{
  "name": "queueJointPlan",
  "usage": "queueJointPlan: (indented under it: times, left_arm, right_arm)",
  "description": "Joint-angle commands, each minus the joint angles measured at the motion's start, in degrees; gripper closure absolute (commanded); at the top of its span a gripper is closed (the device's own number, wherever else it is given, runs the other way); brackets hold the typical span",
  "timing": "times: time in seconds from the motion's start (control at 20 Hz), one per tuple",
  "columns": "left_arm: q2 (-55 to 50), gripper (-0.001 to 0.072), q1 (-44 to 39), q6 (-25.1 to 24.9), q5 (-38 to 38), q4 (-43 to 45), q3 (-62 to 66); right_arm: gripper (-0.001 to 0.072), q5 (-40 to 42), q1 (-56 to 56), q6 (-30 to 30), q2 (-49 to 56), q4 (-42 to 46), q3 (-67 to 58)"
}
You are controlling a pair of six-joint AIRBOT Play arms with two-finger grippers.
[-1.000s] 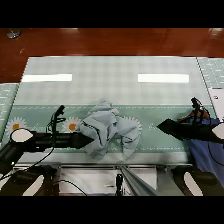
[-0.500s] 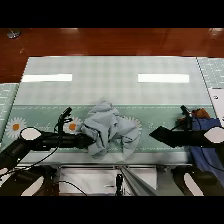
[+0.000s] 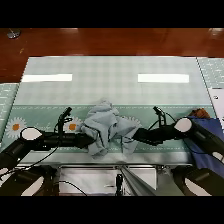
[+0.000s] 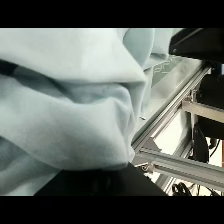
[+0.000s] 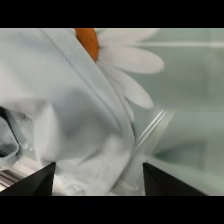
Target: Fold the shirts.
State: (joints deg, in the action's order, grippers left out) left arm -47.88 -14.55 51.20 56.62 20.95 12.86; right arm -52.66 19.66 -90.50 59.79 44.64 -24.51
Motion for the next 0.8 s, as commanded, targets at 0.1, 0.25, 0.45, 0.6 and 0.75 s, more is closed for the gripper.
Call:
queueJointPlan:
  times: [0.1, 0.25, 0.45, 0.6, 0.75]
  left_arm:
    - [0.0, 0.0678, 0.0, 0.0, -0.3, 0.0, 0.3]
    - [0.0, 0.0678, 2.8, 0.0, 2.1, 0.0, 7.6]
    - [0.0, 0.0679, 10.5, 4.1, 0.4, 0.1, 30.2]
    - [-0.8, 0.0679, 15.1, 8.5, -9.4, 4.3, 50.1]
    - [-2.3, 0.0679, 16.6, 22.5, -6.9, 21.7, 69.9]
  right_arm:
    - [0.0514, 2.4, 4.9, 3.9, 12.9, -1.0, -10.3]
    - [0.0694, -1.2, 4.2, 7.0, 13.4, 2.5, -19.3]
    - [0.0695, -13.7, -1.4, -1.0, 10.9, 20.6, -46.1]
    - [0.0695, -19.7, -6.7, -4.2, 10.0, 29.4, -73.7]
    - [0.0695, -26.7, -9.2, -4.0, 9.8, 31.5, -97.5]
